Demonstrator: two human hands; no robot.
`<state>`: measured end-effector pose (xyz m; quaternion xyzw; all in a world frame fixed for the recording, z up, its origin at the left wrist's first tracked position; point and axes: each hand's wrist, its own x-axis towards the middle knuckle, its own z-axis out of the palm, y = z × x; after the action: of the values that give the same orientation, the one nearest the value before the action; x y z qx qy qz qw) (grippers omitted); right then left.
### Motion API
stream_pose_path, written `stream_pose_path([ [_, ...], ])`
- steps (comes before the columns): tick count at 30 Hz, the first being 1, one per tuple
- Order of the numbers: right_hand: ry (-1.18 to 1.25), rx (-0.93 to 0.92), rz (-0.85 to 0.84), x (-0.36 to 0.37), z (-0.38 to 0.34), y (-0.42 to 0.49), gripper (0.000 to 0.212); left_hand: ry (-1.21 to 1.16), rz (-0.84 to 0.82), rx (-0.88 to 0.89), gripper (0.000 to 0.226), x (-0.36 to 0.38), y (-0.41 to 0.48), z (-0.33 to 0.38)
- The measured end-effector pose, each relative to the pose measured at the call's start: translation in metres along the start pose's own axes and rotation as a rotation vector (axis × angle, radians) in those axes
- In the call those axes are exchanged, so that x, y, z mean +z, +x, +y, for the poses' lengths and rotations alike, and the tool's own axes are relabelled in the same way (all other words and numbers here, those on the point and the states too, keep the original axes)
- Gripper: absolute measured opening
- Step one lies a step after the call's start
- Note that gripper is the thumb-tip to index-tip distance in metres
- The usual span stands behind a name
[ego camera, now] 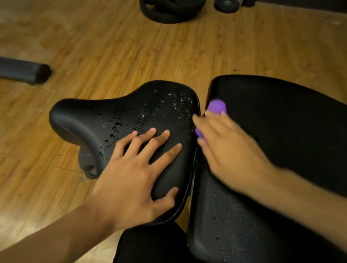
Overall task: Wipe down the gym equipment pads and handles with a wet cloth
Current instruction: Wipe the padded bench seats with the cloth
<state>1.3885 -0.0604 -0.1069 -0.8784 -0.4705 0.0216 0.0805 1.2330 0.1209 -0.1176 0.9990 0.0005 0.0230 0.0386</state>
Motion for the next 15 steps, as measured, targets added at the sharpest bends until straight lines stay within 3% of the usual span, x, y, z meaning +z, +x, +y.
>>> stream_pose_path([
  [4, 0.033, -0.066, 0.029, 0.000, 0.021, 0.005, 0.053, 0.010, 0.021, 0.009, 0.079, 0.001, 0.003, -0.002],
  [7, -0.013, 0.112, 0.019, -0.004, 0.053, 0.073, 0.043, 0.019, 0.008, 0.006, 0.078, 0.001, 0.004, -0.001],
  [9, -0.003, 0.157, 0.026, 0.000, 0.045, 0.072, 0.042, 0.020, -0.005, 0.006, 0.078, 0.000, 0.003, 0.000],
  [15, 0.068, -0.072, -0.040, -0.003, -0.051, -0.113, 0.052, 0.020, 0.010, 0.005, 0.077, -0.002, 0.002, 0.002],
])
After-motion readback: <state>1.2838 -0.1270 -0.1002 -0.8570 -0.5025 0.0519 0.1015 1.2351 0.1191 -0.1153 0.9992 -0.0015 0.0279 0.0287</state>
